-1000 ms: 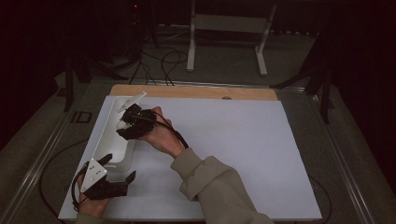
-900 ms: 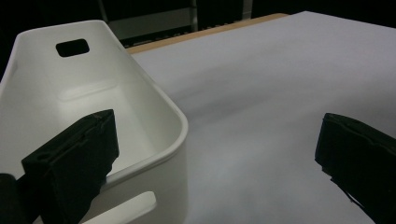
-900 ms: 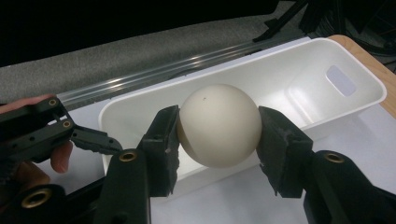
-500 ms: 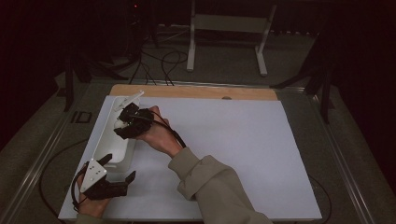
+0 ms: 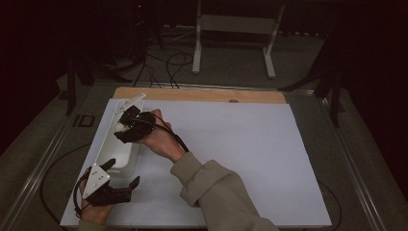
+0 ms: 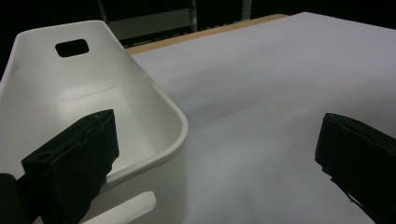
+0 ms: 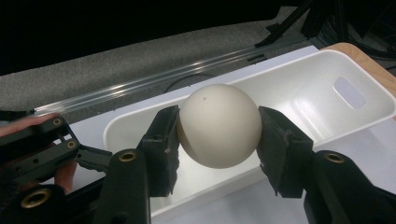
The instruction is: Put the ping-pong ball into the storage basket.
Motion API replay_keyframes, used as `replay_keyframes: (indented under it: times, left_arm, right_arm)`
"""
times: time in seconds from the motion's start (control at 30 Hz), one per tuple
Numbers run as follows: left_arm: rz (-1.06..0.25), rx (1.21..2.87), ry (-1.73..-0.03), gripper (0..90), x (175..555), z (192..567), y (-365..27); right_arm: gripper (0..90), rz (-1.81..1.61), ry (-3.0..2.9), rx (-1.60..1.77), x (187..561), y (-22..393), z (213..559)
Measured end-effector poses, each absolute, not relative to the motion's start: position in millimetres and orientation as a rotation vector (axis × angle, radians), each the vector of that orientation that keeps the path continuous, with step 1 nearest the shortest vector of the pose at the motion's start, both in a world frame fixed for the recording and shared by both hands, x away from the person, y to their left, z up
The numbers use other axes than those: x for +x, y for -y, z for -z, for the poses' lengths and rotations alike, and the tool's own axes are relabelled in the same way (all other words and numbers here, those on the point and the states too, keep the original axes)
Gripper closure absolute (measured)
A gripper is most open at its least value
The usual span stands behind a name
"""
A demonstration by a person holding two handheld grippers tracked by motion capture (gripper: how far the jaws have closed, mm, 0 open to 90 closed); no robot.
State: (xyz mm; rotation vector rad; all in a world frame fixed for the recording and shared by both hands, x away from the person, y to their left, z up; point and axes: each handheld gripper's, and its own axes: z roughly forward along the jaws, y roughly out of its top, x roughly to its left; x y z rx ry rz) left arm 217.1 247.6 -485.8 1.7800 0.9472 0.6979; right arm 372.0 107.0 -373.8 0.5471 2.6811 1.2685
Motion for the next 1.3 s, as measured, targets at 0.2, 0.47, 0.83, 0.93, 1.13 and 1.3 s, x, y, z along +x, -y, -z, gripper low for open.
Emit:
replay_keyframes:
  times: [0.2, 0.47, 0.83, 0.93, 1.13, 1.3]
  left_arm:
    - [-0.697, 1.779, -0.948, 0.0, 217.1, 485.8, -247.4]
    - [-0.696, 1.779, -0.949, 0.0, 217.0, 485.7, -247.5]
    - [-0.694, 1.778, -0.948, 0.0, 217.0, 485.8, -247.7]
    - [-0.694, 1.778, -0.947, 0.0, 217.0, 485.7, -247.8]
    - [-0.692, 1.776, -0.948, 0.0, 216.8, 485.7, -248.1]
    - [-0.694, 1.777, -0.948, 0.0, 216.8, 485.6, -248.0]
  right_arm:
    - [50.4, -1.267, -2.682, 0.535, 370.6, -109.5, 372.6]
    - [50.1, -1.274, -2.684, 0.536, 369.4, -114.1, 374.0]
    - [49.9, -1.272, -2.697, 0.542, 370.6, -119.7, 377.3]
    - [27.3, -1.269, -2.706, 0.575, 371.8, -123.7, 380.6]
    - [10.8, -1.246, -2.708, 0.621, 373.3, -124.9, 384.5]
    - [9.5, -1.217, -2.710, 0.603, 373.3, -122.7, 384.3]
